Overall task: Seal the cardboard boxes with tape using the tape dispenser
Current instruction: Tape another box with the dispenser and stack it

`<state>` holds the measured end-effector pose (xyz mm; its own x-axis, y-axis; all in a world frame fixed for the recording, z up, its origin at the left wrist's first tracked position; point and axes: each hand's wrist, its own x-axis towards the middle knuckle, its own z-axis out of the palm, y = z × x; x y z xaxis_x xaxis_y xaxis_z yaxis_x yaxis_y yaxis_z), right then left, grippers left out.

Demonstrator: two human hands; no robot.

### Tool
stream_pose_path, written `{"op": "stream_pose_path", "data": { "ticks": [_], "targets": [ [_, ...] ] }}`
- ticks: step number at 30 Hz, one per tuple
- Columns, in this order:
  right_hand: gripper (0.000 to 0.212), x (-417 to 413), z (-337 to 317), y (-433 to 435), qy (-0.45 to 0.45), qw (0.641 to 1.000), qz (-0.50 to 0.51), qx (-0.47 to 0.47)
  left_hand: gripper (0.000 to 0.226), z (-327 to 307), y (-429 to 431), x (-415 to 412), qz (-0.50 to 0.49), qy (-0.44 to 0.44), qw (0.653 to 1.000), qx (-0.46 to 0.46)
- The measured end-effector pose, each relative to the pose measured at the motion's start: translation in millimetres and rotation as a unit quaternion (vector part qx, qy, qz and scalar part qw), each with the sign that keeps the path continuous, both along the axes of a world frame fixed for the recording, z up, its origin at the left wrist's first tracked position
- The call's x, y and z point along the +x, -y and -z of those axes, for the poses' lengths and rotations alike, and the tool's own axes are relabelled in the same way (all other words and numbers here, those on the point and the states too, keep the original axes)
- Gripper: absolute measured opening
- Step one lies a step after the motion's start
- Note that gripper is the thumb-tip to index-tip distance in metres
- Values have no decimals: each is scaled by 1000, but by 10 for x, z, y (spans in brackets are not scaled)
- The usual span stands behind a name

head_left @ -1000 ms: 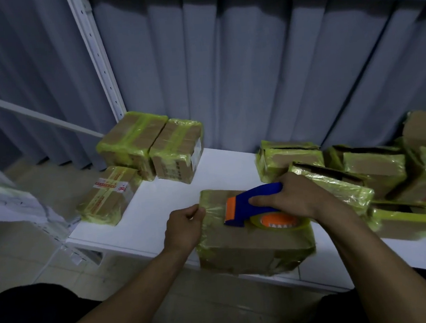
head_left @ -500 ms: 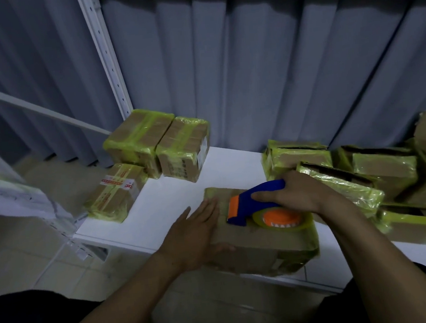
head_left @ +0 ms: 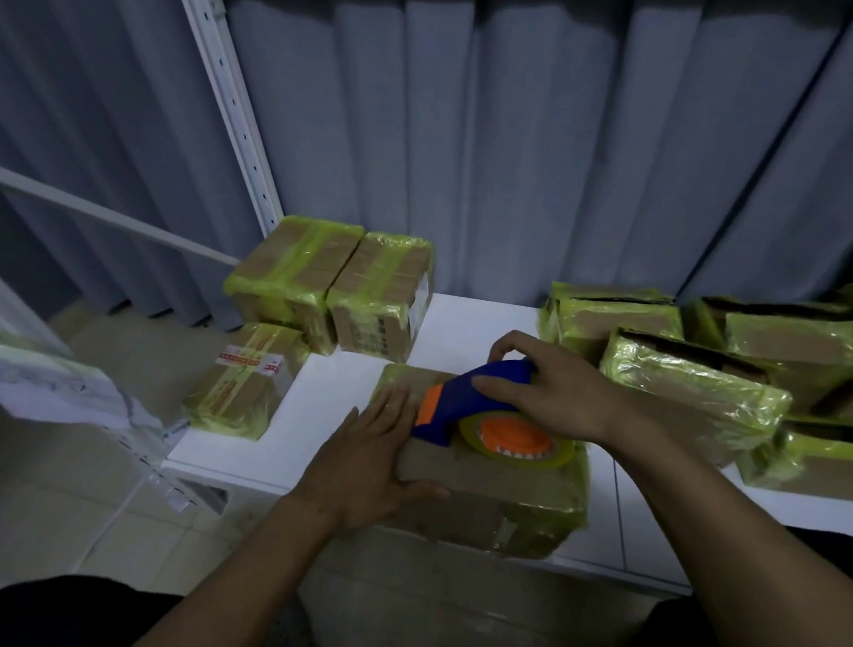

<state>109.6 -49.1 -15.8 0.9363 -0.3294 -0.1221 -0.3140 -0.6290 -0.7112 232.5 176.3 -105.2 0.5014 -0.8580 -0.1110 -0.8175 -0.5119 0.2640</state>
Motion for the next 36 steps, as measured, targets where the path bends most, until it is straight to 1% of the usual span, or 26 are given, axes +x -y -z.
{"op": "stream_pose_path", "data": {
  "ticks": [2, 6, 10, 13, 17, 22, 25, 29, 30, 32, 34, 36],
  "targets": [
    [22, -8, 3, -3, 10, 1000, -17, -4, 116, 15, -11, 6, -7, 4, 1000, -3],
    [33, -36, -18, -6, 14, 999, -49, -19, 113, 49, -16, 17, -6, 22, 1000, 6],
    [33, -65, -72, 33, 3, 997, -63, -32, 110, 53, -16, 20, 0, 36, 999, 18],
    [30, -96, -133, 91, -5, 998, -52, -33, 109, 42, -10, 31, 2, 53, 998, 33],
    [27, -161, -219, 183, -23, 998, -42, -45, 106, 29, -36, 48, 9, 53, 998, 43],
    [29, -152, -209, 176, -46, 996, -41, -70, 105, 47, -28, 28, 21, 79, 995, 49],
    [36, -105, -144, 139, -59, 993, -50, -87, 103, 31, -21, 30, 28, 91, 994, 57],
    [63, -151, -148, 111, -90, 988, -78, -94, 103, 27, -20, 37, 34, 106, 992, 57],
    [67, -166, -150, 113, -92, 987, -88, -100, 104, 24, -16, 36, 35, 111, 992, 56],
    [66, -189, -123, 144, -93, 984, -98, -116, 110, 6, 5, 17, 38, 113, 992, 49],
    [67, -200, -90, 186, -100, 982, -102, -126, 121, 1, 45, -19, 41, 96, 993, 46],
    [68, -214, -67, 210, -87, 984, -108, -109, 125, 24, 91, -64, 42, 88, 995, 28]
  ]
}}
